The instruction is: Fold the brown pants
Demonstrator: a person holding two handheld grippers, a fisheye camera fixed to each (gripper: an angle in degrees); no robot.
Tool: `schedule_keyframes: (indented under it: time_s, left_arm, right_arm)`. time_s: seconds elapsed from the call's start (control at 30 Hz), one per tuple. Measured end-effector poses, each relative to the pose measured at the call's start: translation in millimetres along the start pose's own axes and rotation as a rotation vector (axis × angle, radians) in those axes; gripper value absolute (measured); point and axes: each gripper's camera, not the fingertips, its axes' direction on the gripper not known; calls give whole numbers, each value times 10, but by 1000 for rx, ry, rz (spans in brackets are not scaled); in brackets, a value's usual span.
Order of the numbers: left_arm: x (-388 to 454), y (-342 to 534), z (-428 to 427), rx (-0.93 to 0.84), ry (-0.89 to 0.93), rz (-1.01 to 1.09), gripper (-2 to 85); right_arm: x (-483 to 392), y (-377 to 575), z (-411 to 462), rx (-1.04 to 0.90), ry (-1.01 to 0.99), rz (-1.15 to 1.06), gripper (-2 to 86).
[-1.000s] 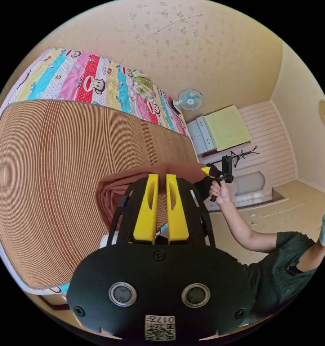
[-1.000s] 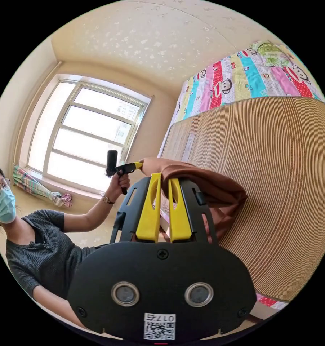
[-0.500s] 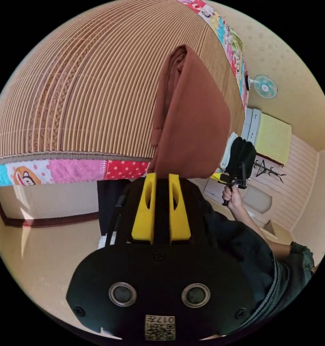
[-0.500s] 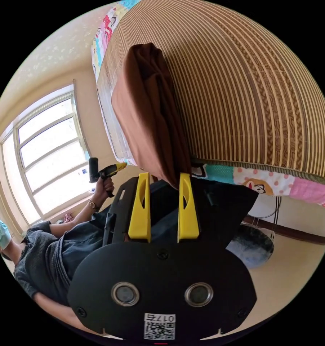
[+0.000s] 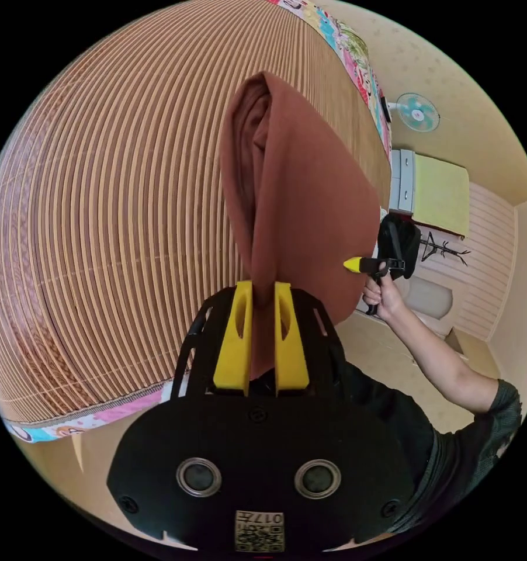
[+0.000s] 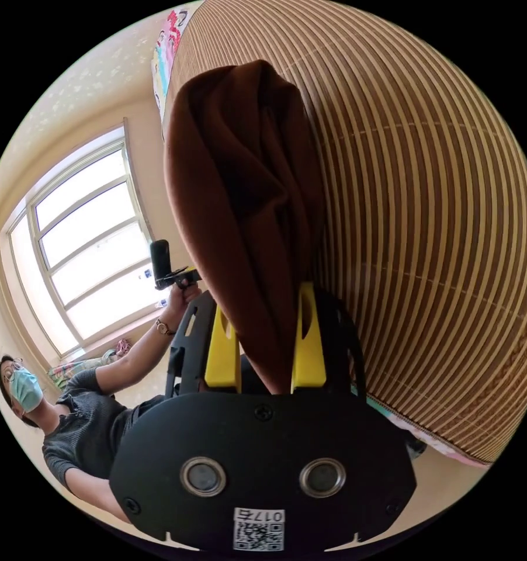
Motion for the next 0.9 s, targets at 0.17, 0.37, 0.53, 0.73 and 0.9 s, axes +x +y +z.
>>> schedule_keyframes:
  time_s: [0.17,0.37,0.53,0.73,0.9]
  left_arm:
    - [-85,556,-727,110,-84,35,47]
    - [-695,1204,-2075,233,-272,-26,44]
    - [-1236,1378,-3081,366,-463,-191,51]
    - [-1878,2014,-3417,723,-343,-587,77]
    - [-1917,2049,-2381,557,-160,-477,77]
  right_arm:
    - [-709,-63,730,-109,-58,-90,84]
    - [-2037,-606,2255,-210,-115,-277,52]
    - [-2875,-1182,3279,-195,-62,-207,71]
    - [-2971,-1145,2999,-227,25,-218,28]
    - [-2472,-447,1871,-149,138,-109,12]
